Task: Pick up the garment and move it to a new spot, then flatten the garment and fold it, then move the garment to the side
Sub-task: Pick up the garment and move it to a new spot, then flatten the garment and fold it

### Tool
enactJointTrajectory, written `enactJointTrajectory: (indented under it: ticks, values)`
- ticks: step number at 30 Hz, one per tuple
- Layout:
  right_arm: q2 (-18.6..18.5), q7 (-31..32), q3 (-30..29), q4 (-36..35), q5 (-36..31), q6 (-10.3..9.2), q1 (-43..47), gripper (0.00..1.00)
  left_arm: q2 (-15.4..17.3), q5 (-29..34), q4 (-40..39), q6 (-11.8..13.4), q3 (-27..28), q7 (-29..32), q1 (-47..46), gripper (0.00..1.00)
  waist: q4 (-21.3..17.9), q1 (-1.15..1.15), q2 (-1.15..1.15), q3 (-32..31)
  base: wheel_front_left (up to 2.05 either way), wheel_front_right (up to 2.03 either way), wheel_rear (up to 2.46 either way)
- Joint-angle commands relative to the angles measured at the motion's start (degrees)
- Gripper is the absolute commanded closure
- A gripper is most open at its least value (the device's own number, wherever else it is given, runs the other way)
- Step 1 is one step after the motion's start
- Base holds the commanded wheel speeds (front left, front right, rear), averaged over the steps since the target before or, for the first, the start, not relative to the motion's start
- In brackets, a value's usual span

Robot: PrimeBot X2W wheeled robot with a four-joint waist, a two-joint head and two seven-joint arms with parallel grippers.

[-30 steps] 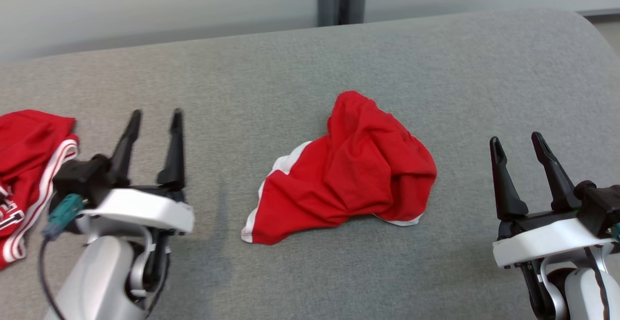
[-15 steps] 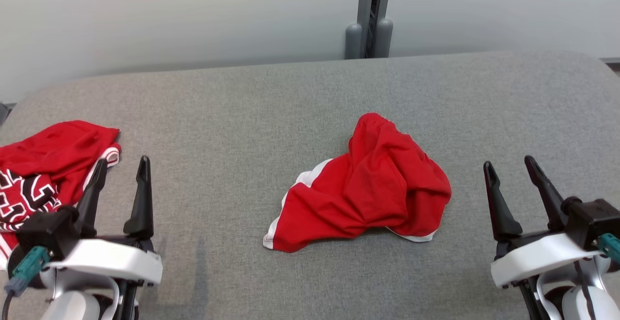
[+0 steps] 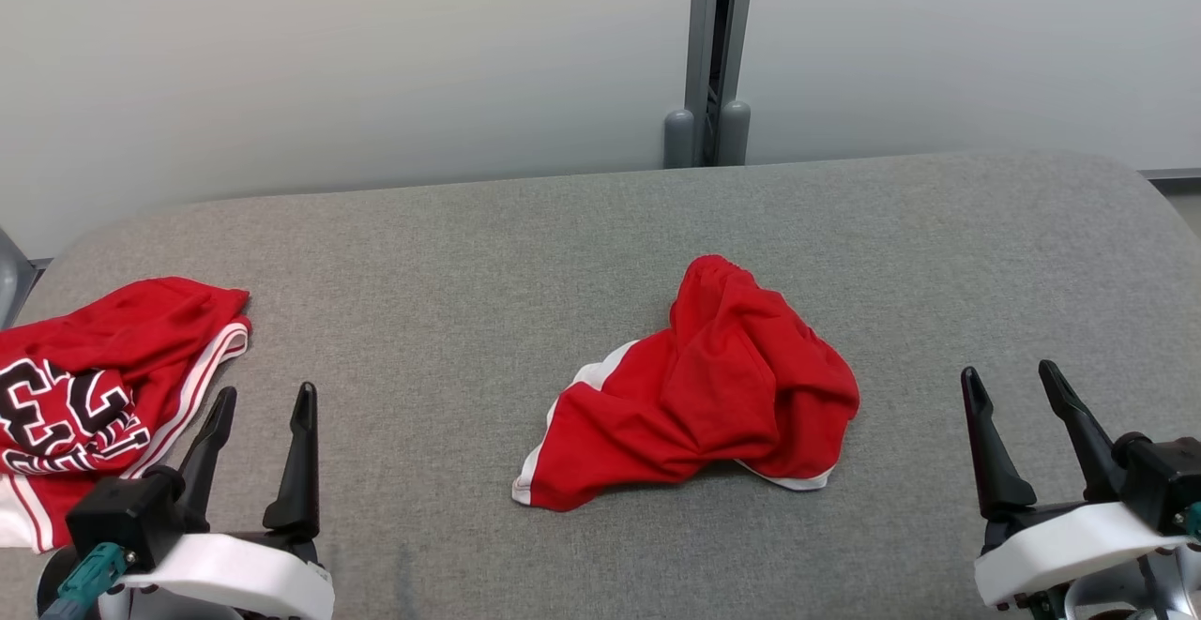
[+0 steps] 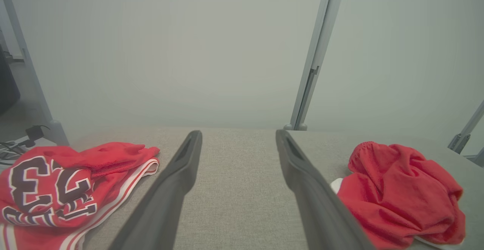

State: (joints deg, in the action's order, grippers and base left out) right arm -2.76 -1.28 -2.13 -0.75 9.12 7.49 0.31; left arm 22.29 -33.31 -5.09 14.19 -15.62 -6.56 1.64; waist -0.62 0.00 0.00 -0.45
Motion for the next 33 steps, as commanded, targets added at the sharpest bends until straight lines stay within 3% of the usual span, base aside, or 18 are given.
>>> enactJointTrajectory:
  ticks: [1, 33]
  values:
    - [-0.24, 0.26, -0.3, -0.44, 0.38, 0.01, 0.65, 0.0, 0.4, 0.5, -0.26, 0.49, 0.21, 0.19, 0.46, 0.0, 0.07, 0.0, 0.0, -0.19, 0.0, 0.0, 0.0]
    - [-0.24, 0.81, -0.7, -2.07, 1.63, 0.01, 1.49, 0.0, 0.98, -0.06, -1.2, 1.86, -0.71, 1.74, 0.36, 0.0, -0.38, 0.0, 0.0, 0.38, 0.0, 0.0, 0.0]
